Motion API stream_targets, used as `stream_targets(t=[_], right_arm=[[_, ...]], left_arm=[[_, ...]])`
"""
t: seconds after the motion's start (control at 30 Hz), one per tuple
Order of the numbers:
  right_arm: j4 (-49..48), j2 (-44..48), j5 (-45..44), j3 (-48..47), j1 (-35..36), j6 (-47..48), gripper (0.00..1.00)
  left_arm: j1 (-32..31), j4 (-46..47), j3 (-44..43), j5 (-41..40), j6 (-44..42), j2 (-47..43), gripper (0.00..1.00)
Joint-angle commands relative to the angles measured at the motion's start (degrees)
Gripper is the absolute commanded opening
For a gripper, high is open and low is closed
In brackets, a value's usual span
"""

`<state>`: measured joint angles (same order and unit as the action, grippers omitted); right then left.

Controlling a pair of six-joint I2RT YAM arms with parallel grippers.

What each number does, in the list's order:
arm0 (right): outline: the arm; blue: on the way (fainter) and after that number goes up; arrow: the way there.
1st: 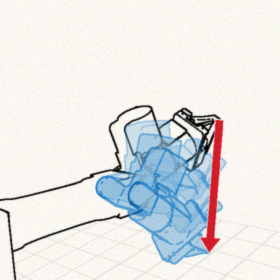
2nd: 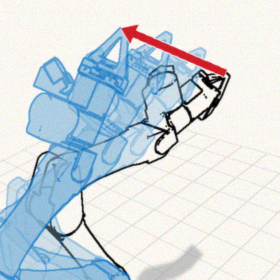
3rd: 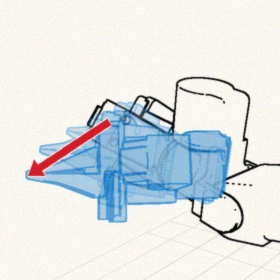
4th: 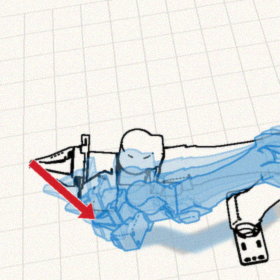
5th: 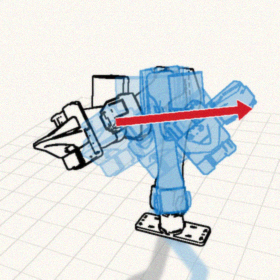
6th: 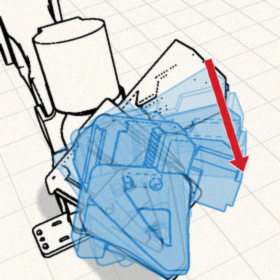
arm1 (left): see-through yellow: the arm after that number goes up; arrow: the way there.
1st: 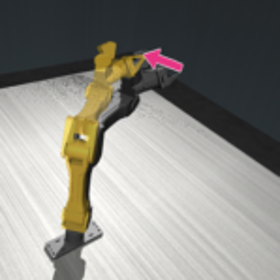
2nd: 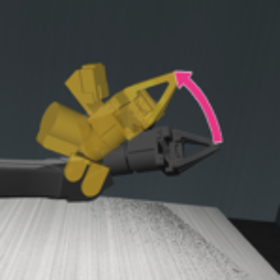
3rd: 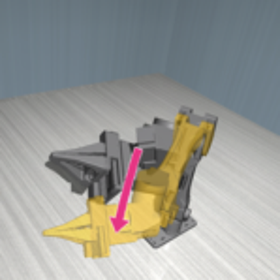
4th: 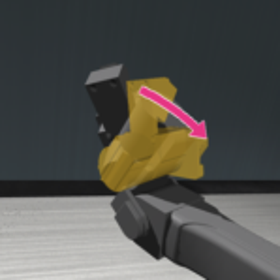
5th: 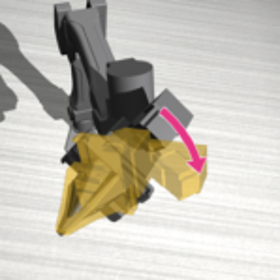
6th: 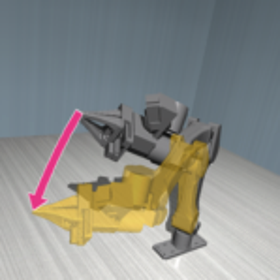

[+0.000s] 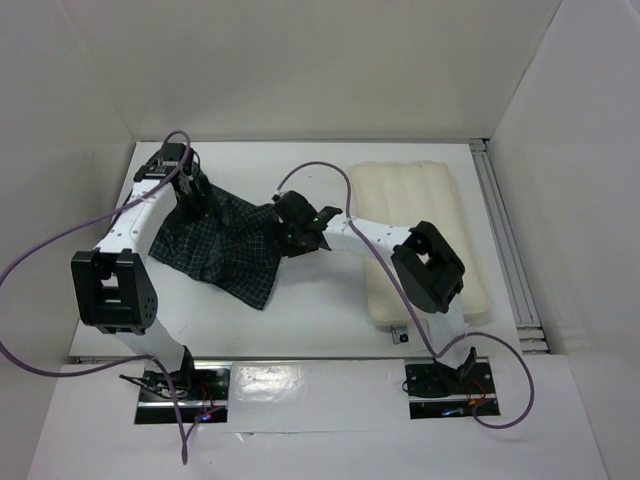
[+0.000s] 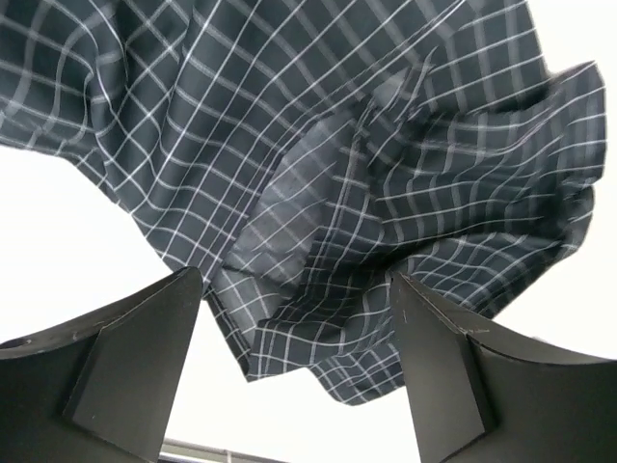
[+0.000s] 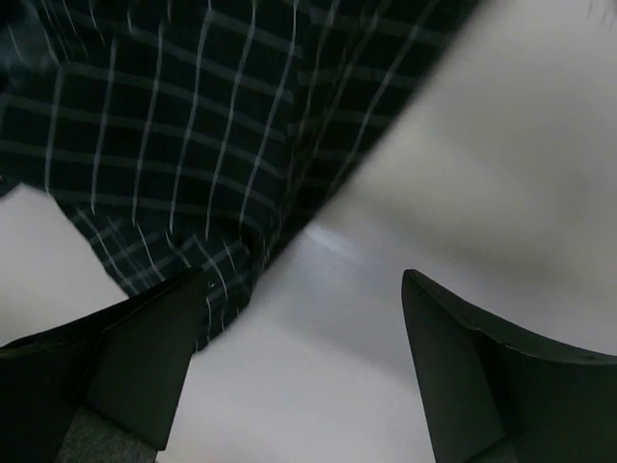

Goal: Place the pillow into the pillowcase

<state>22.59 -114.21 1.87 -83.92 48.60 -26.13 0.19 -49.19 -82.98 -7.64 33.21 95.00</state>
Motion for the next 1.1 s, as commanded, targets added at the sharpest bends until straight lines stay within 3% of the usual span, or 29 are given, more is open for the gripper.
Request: stream_targets(t=[0.0,0.13,0.23,0.27,0.3,0.33,0.37,0.4,0.47,0.5,0.53,0.57,0.63,0.77,0.83,0.93,0.97,1.0,1.03,1.07], right_arm=[[-2.2,-4.41,-5.21,-8.95,-1.04,-0.15,0.88],[-0.45,-10.82,-4.94,-17.03,-2.98,1.07,0.87],[3.85,-17.33,-5.64,-25.73,-3.6,1.6,0.76],[4.74,-18.23,-5.65,-26.99,-3.6,1.61,0.68],[5.7,-18.85,-5.65,-27.96,-4.21,2.13,0.48],[6.32,-18.85,-6.34,-28.57,-4.21,1.61,0.35],[6.33,-17.81,-6.35,-27.28,-4.82,1.61,0.21],[3.72,-15.28,-5.57,-23.69,-5.7,1.09,0.0],[-0.33,-12.45,-3.98,-19.72,-6.49,1.08,0.0],[-0.96,-11.31,-3.98,-18.31,-7.46,0.47,0.0],[-0.97,-10.16,-3.98,-17.17,-7.47,0.47,0.0],[-0.97,-7.54,-4.67,-14.63,-8.08,-0.14,0.0],[-2.8,-3.32,-4.68,-9.71,-8.08,-0.76,0.0],[-12.29,15.1,-4.07,14.06,-8.08,-5.49,0.0],[-16.41,20.32,-4.07,21.31,-6.86,-7.35,0.0],[-14.61,25.79,-8.54,29.59,-5.36,-10.26,0.0],[-12.68,25.8,-9.77,30.3,-4.75,-11.04,0.14],[-10.74,26.49,-11.69,30.31,-4.74,-11.66,0.31],[-7.59,27.11,-12.67,30.31,-4.74,-11.66,0.46],[-6.25,27.81,-14.07,30.31,-4.74,-11.66,0.55]], left_arm=[[-0.71,-0.29,3.77,0.34,-0.43,-1.66,0.92],[-2.99,1.38,9.32,2.45,1.23,-2.98,0.92],[-3.7,3.39,13.01,4.12,1.24,-3.51,0.9],[-4.31,3.92,13.89,5.43,1.24,-3.51,0.89],[-4.32,4.53,15.55,6.83,0.72,-3.51,0.88],[-4.32,5.06,16.61,7.72,0.71,-2.98,0.85],[-4.32,5.68,17.58,9.03,-0.68,-2.98,0.81],[-4.32,6.9,19.16,10.61,-0.69,-2.98,0.69],[-4.32,8.4,19.79,12.37,-1.65,-2.98,0.45],[-4.32,8.41,20.48,13.6,-1.66,-2.98,0.21],[-4.32,8.41,20.49,15.01,-2.18,-2.98,0.04],[-4.32,8.41,20.49,15.72,-2.19,-2.37,0.0],[-4.32,8.41,21.19,16.52,-2.19,-2.36,0.0],[-4.32,9.02,23.21,12.39,-1.04,-3.95,0.0],[-4.32,8.5,23.74,13.17,-1.04,-3.95,0.0],[-6.86,7.8,23.74,14.06,-2.35,-4.47,0.0],[-8.43,6.4,23.74,14.06,-2.36,-5.08,0.0],[-9.32,5.34,22.44,14.06,-3.93,-5.79,0.07],[-10.37,4.03,21.29,12.92,-3.94,-5.79,0.27],[-11.51,2.62,20.06,11.61,-4.47,-6.66,0.44]])
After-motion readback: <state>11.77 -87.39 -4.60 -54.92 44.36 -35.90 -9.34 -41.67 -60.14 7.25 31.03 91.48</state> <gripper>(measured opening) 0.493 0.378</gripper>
